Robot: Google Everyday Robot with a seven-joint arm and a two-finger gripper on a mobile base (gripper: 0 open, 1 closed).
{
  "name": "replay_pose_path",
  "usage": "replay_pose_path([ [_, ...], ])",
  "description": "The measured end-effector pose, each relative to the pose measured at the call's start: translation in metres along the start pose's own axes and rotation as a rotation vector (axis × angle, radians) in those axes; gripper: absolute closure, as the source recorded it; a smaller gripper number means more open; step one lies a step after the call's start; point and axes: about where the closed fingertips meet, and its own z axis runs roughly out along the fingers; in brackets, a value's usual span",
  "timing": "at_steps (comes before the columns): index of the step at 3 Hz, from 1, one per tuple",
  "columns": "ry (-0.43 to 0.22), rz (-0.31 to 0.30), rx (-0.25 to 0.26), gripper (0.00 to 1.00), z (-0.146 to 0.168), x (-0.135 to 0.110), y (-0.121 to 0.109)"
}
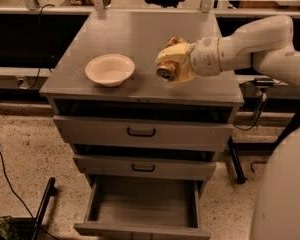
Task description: Pick orange can from bottom drawer and place on counter
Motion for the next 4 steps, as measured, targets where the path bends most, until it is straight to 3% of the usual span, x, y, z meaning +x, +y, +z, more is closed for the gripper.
replay_pose_path([
  [2,-0.017,0.019,-0.011,0.62,0.0014,-0.0098,0.0030],
  [4,-0.026,0.015,-0.008,0.16,0.0060,-0.0117,0.0000],
])
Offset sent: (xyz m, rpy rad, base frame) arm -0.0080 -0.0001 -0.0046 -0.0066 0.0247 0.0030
